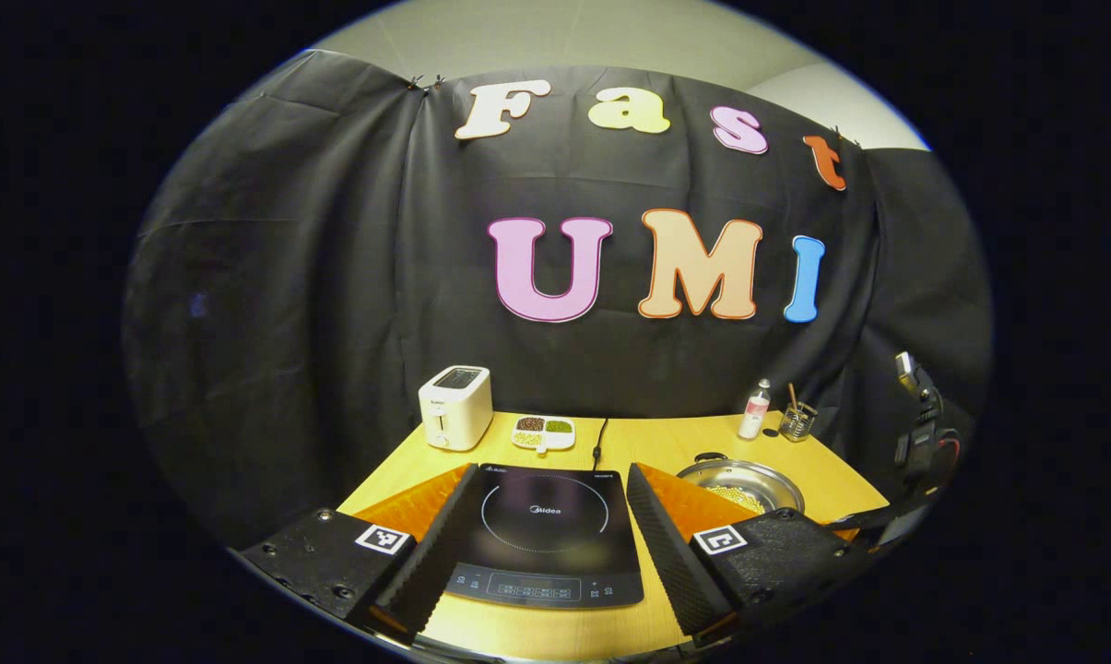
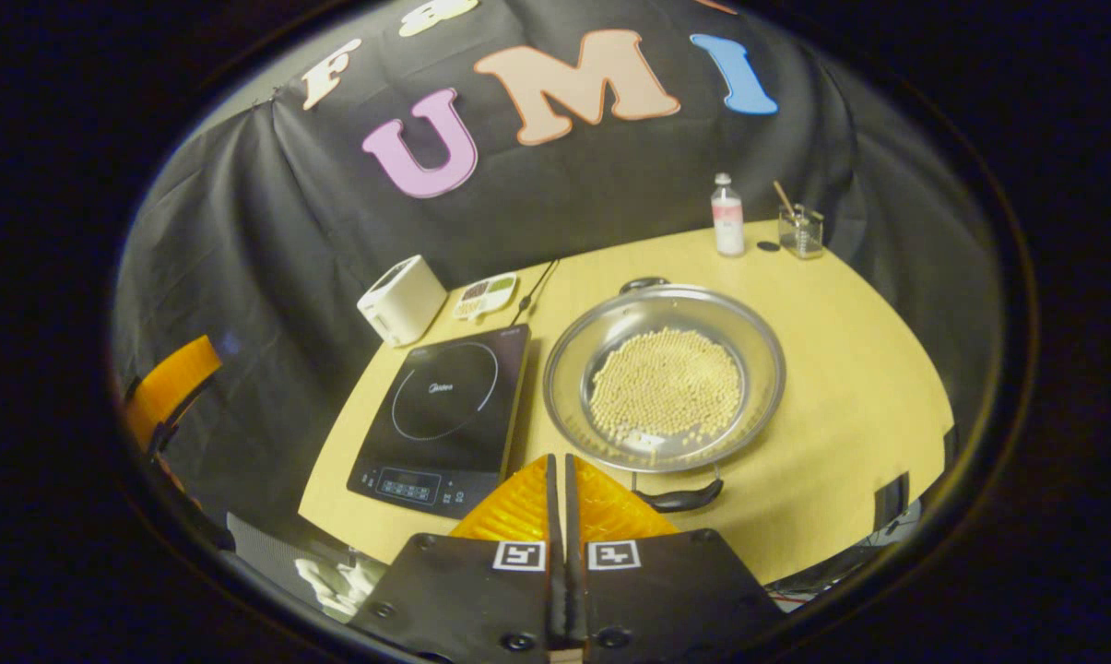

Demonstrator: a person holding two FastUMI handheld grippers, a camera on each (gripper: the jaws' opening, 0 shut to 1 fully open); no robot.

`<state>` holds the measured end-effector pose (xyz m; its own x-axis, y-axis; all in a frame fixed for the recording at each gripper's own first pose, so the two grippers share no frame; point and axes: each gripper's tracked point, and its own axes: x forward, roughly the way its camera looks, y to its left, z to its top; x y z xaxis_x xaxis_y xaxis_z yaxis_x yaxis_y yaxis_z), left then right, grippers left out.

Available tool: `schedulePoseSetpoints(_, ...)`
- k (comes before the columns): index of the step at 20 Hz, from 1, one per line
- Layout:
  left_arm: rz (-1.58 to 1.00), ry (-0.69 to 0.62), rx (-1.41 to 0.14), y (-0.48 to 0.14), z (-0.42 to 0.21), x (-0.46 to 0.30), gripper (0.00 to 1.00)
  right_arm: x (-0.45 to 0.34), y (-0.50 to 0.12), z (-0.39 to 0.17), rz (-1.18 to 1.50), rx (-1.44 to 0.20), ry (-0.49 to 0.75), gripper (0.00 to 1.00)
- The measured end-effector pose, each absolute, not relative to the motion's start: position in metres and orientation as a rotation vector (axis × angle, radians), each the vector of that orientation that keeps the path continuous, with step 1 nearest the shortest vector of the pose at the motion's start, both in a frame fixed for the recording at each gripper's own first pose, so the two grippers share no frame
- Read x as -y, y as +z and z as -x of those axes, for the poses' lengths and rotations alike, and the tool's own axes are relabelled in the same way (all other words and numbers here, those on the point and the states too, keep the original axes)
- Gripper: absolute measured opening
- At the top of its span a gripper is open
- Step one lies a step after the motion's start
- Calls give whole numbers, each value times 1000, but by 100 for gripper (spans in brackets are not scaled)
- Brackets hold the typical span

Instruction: First push the handle of the pot to place it horizontally, then grasp the pot with both hands and set it on the induction cooktop.

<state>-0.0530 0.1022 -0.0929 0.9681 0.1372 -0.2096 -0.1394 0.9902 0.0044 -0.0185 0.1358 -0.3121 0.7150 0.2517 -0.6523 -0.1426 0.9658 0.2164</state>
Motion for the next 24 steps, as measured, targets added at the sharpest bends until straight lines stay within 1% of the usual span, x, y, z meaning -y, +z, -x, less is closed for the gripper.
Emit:
schedulePoseSetpoints(2, 6, 134, -219, -96, 50, -101, 96, -137, -329, 18, -164, -799, 229, 0)
schedulePoseSetpoints(3, 5, 131, -221, -97, 47, -101, 93, -136, -338, 17, -163, -824, 225, 3)
schedulePoseSetpoints(4, 5, 127, -222, -98, 45, -100, 93, -132, -347, 14, -159, -850, 213, 3)
schedulePoseSetpoints(5, 8, 124, -223, -99, 44, -99, 96, -130, -355, 14, -160, -876, 203, 2)
schedulePoseSetpoints(8, 7, 125, -228, -99, 41, -100, 96, -131, -374, 9, -190, -931, 210, 3)
schedulePoseSetpoints(9, 5, 122, -227, -100, 41, -99, 96, -129, -380, 9, -187, -945, 204, 0)
schedulePoseSetpoints(10, 1, 121, -228, -100, 42, -100, 96, -129, -386, 7, -187, -959, 202, 3)
schedulePoseSetpoints(13, -12, 137, -233, -102, 45, -109, 96, -119, -401, 5, -185, -1002, 174, 3)
schedulePoseSetpoints(15, -5, 151, -240, -105, 46, -114, 96, -113, -408, 3, -189, -1022, 150, 3)
schedulePoseSetpoints(16, 0, 155, -247, -107, 47, -116, 99, -111, -410, 3, -193, -1028, 144, 3)
schedulePoseSetpoints(17, 4, 159, -252, -108, 47, -118, 96, -110, -411, 3, -195, -1027, 137, 3)
schedulePoseSetpoints(18, 5, 160, -254, -109, 47, -119, 96, -106, -412, 1, -190, -1025, 123, 2)
schedulePoseSetpoints(19, 5, 160, -256, -110, 48, -119, 94, -104, -412, 1, -188, -1022, 109, 0)
schedulePoseSetpoints(20, 4, 159, -258, -111, 47, -118, 94, -102, -412, 0, -181, -1017, 94, 3)
schedulePoseSetpoints(21, 2, 155, -260, -112, 48, -117, 94, -99, -413, -1, -170, -1013, 81, 3)
schedulePoseSetpoints(22, 1, 152, -263, -112, 49, -115, 96, -94, -413, -1, -158, -1012, 70, 3)
schedulePoseSetpoints(23, 0, 149, -264, -113, 49, -115, 94, -90, -413, 0, -145, -1010, 62, 3)
schedulePoseSetpoints(24, 0, 147, -263, -113, 49, -114, 96, -85, -412, -1, -136, -1006, 54, 3)
